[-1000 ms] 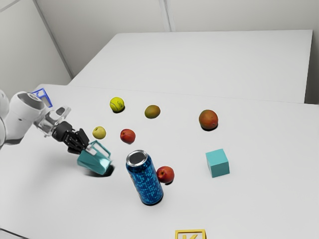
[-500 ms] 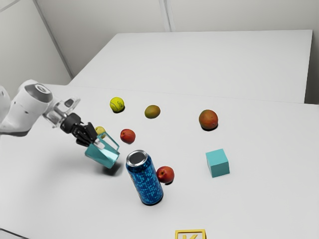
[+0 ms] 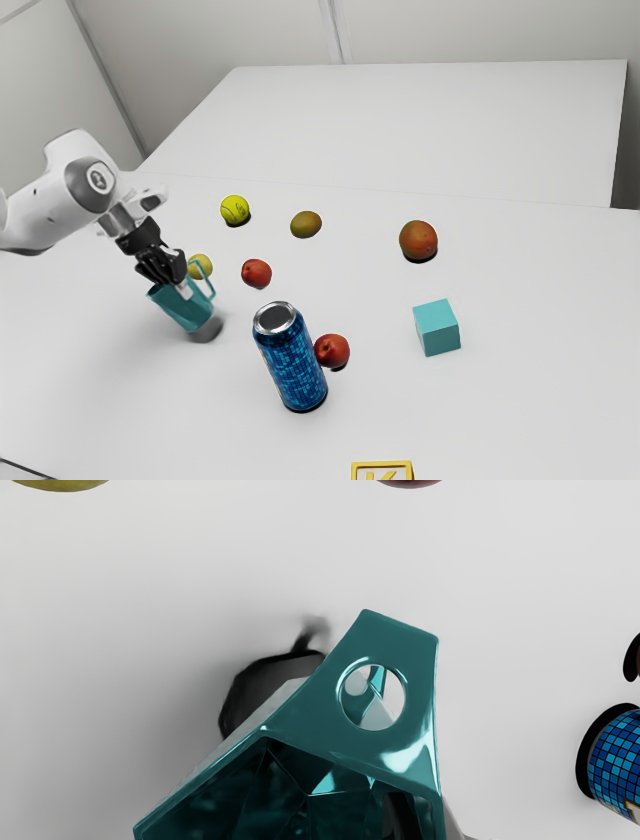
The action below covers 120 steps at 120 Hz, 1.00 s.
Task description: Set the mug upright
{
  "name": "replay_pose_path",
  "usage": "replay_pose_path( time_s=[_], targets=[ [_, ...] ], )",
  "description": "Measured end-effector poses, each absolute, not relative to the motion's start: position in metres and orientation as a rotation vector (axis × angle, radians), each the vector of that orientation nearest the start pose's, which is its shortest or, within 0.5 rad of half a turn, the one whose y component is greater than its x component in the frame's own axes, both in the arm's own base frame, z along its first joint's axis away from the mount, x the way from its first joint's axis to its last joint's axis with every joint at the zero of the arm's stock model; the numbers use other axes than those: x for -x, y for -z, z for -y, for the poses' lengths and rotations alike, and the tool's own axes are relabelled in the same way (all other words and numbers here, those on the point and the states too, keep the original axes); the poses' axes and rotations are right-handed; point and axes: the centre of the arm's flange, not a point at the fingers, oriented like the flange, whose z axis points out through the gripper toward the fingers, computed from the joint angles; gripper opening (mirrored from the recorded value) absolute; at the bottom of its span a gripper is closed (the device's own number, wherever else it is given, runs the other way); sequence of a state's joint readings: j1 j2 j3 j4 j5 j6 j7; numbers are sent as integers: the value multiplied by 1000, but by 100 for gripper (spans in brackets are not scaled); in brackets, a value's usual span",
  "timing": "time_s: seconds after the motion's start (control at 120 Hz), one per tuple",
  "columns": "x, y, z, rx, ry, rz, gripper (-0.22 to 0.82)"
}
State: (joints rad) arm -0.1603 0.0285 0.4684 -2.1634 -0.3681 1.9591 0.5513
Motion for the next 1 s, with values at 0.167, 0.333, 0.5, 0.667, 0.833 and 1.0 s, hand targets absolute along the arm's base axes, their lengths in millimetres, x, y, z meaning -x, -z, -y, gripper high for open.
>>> replay_pose_path(
  time_s=[0.167,0.333,0.5,0.667,0.833,1.0],
  targets=[
    [-504,-370,-126,3397,-152,-82,-18],
    [-513,-369,-115,3299,-123,-78,-18],
    [-519,-370,-108,3211,-100,-82,-18],
    [-519,-370,-112,3158,-94,-39,-18],
    [-519,-368,-112,3121,-100,-10,-18],
    [-521,-366,-100,3101,-110,-3,-18]
  ],
)
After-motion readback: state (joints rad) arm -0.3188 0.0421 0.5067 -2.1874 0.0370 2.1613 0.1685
